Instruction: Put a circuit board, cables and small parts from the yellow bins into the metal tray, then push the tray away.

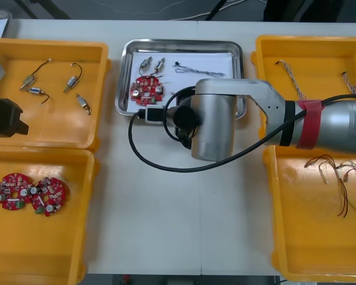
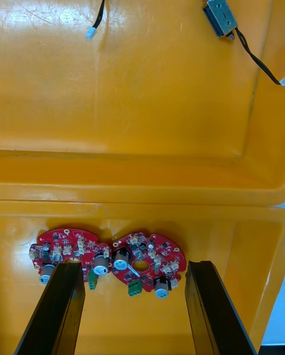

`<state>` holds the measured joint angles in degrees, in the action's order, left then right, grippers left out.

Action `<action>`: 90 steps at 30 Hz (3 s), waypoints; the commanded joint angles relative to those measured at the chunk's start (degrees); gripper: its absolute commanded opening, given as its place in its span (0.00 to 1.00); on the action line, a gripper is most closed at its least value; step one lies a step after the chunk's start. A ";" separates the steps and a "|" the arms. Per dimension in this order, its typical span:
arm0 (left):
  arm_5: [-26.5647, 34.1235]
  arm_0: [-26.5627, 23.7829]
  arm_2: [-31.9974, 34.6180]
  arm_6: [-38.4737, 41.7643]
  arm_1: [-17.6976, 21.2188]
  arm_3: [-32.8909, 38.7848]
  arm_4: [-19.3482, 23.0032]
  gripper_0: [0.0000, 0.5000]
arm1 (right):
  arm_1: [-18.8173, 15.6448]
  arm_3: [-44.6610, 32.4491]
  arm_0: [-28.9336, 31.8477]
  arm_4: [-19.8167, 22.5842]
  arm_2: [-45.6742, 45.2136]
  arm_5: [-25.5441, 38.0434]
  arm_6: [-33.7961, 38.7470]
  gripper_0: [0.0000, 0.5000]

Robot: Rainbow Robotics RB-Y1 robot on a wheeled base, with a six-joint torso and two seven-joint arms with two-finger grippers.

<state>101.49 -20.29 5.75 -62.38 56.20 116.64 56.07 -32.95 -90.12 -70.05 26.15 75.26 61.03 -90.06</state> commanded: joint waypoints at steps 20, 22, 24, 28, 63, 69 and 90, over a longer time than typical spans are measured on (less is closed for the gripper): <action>-0.24 1.04 1.81 -4.68 2.59 1.48 -0.35 1.00 | -0.80 10.05 -5.45 -1.63 -0.64 -12.78 -8.73 0.00; -0.24 1.04 1.81 -4.68 2.59 1.48 -0.35 1.00 | -0.80 11.02 -5.54 -1.63 -0.56 -14.19 -9.35 0.00; -0.24 1.04 1.81 -4.68 2.59 1.48 -0.35 1.00 | -0.80 11.72 -5.62 -1.63 -0.56 -14.89 -9.61 0.00; -0.24 1.04 1.81 -4.68 2.59 1.48 -0.35 1.00 | -0.80 12.42 -5.62 -1.54 -0.56 -15.59 -10.14 0.00; -0.24 1.04 1.81 -4.68 2.59 1.48 -0.35 1.00 | -3.00 3.63 -5.71 3.38 -3.02 -2.67 -10.31 0.97; -0.24 1.04 1.81 -4.68 2.59 1.48 -0.35 1.00 | -4.23 -1.55 -5.71 6.11 -4.60 3.39 -10.31 1.00; -0.24 1.04 1.81 -4.68 2.59 1.48 -0.35 1.00 | -8.36 -17.11 -5.54 21.40 -14.53 26.15 0.76 1.00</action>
<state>101.49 -20.29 5.75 -62.38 56.21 116.66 56.07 -39.09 -103.85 -72.76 46.80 63.30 85.43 -93.77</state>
